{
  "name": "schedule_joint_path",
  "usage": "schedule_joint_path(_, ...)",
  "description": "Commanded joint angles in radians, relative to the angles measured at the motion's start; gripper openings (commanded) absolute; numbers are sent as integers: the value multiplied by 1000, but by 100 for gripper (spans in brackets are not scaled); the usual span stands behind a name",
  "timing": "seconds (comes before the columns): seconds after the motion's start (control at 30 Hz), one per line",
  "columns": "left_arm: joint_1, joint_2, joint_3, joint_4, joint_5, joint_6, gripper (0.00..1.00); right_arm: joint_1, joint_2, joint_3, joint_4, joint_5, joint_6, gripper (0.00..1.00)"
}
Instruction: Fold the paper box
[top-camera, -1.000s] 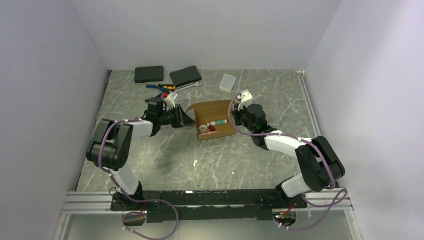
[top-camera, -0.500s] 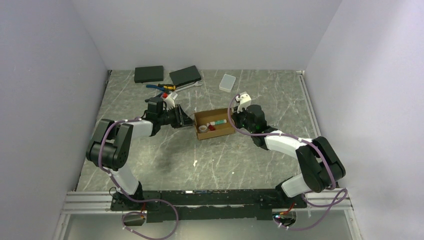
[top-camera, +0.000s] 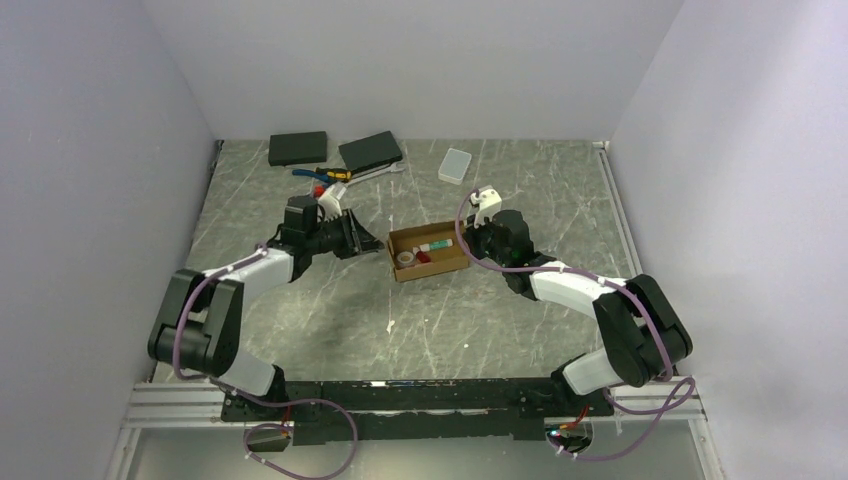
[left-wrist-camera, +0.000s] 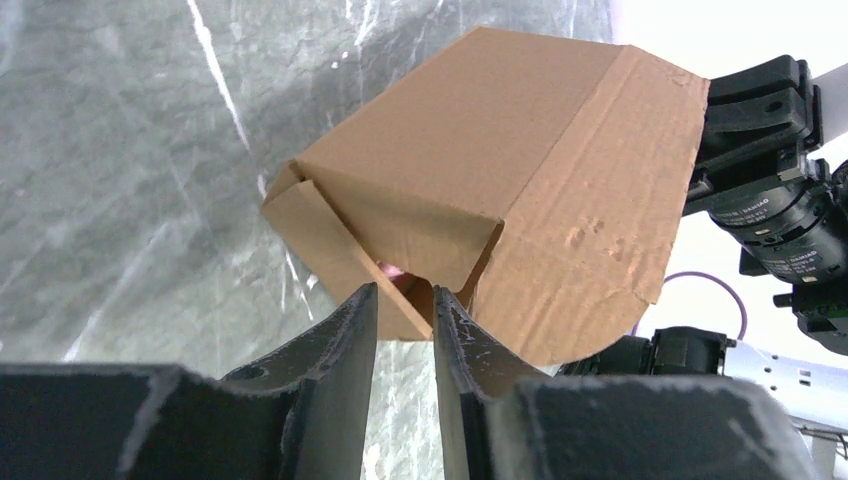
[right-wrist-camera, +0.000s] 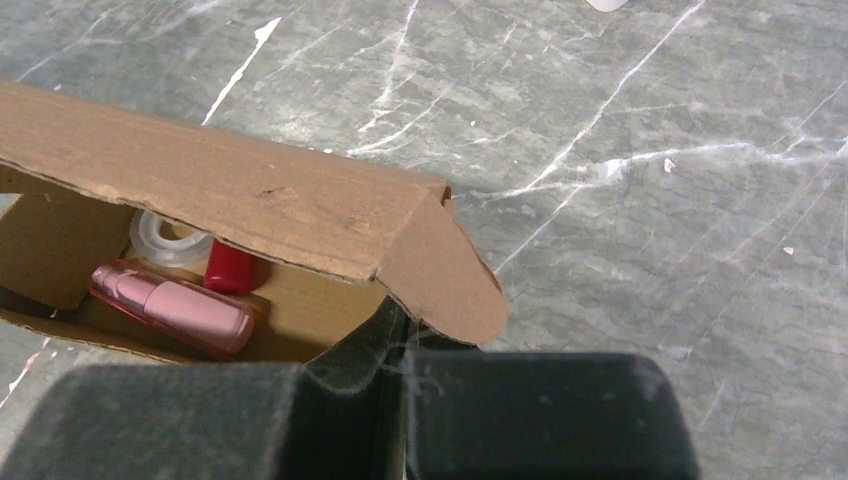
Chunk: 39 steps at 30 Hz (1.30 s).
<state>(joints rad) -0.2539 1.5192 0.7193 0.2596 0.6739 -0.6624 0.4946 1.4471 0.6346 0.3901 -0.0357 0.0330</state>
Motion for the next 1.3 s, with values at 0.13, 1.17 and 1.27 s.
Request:
schedule_joint_path(0.13, 4, -214, -46, -284, -227, 15, 31, 7, -22, -9, -28, -40, -8, 0)
schedule_joint_path(1.17, -129, 215, 409, -318, -52, 234, 38, 6, -107, -18, -111, -118, -121, 14)
schedule_joint_path(1.27, -134, 217, 403, -316, -50, 236, 37, 8, -147, -28, -172, -132, -147, 19)
